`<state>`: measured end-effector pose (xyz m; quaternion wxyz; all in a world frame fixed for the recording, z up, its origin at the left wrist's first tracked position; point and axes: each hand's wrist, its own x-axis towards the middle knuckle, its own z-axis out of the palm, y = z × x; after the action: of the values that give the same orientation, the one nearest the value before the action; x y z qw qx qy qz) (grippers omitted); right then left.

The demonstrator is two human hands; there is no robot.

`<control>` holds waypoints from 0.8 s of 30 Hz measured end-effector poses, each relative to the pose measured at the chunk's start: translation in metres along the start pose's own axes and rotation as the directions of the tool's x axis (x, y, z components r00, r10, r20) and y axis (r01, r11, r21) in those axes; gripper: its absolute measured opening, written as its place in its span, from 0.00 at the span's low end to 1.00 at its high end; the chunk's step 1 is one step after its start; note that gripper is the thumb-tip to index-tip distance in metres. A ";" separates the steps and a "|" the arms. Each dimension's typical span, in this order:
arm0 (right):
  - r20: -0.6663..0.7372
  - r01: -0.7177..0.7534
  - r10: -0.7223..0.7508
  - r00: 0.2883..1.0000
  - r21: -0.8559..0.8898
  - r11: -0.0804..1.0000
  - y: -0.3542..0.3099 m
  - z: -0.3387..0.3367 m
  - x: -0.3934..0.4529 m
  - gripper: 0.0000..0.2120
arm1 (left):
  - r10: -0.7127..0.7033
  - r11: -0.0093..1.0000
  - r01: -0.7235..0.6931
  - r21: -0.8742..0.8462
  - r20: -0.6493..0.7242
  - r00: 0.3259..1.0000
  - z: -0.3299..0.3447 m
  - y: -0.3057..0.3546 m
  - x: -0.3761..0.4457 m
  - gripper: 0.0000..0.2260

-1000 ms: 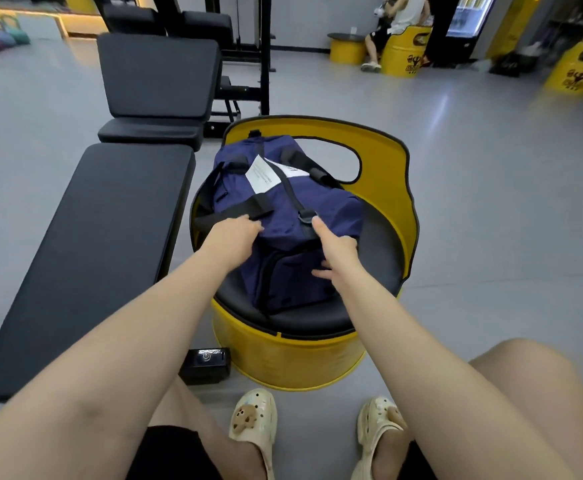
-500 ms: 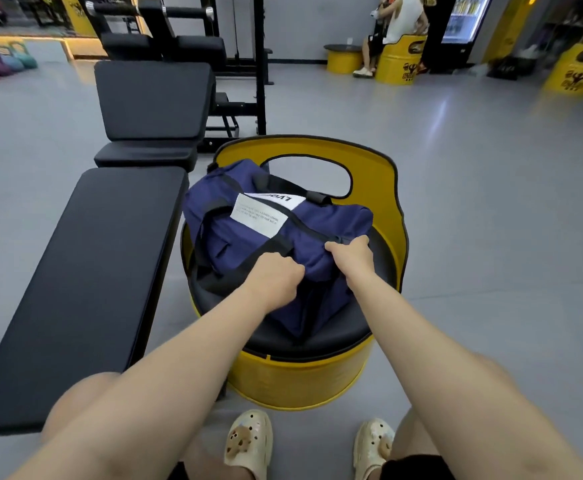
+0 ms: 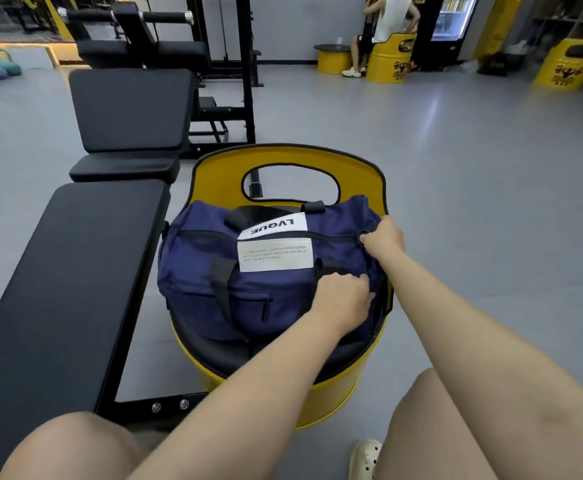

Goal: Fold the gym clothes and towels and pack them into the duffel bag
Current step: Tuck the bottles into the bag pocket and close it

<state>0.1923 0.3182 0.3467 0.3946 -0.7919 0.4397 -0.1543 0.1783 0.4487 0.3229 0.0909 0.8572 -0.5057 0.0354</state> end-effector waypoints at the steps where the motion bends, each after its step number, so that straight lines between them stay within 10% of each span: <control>1: -0.020 0.042 -0.042 0.999 -0.025 0.999 0.000 0.002 0.001 0.19 | -0.023 0.997 0.019 -0.074 -0.054 0.998 -0.001 -0.007 -0.001 0.13; 6: -0.055 0.515 -0.569 0.821 -0.359 0.778 -0.014 0.029 -0.016 0.21 | -0.142 0.940 -0.014 -0.340 -0.430 0.891 -0.009 -0.083 -0.004 0.15; 8: 0.088 0.633 -0.651 0.754 -0.362 0.684 -0.022 0.045 -0.026 0.21 | -0.244 0.935 0.113 -0.337 -0.380 0.892 -0.010 -0.117 -0.007 0.16; 13: 0.335 0.634 -0.542 0.771 -0.495 0.595 -0.018 0.083 -0.027 0.24 | -0.255 0.962 0.262 0.080 -0.091 0.963 0.003 -0.171 -0.016 0.23; 24: 0.373 0.544 -0.404 0.835 -0.669 0.506 -0.005 0.104 -0.022 0.26 | -0.313 0.949 0.312 0.043 0.241 0.919 0.024 -0.184 -0.006 0.24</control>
<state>0.2443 0.3885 0.2865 0.0074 -0.9811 0.1931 0.0075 0.3359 0.5360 0.2767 0.0307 0.9248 -0.3697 -0.0843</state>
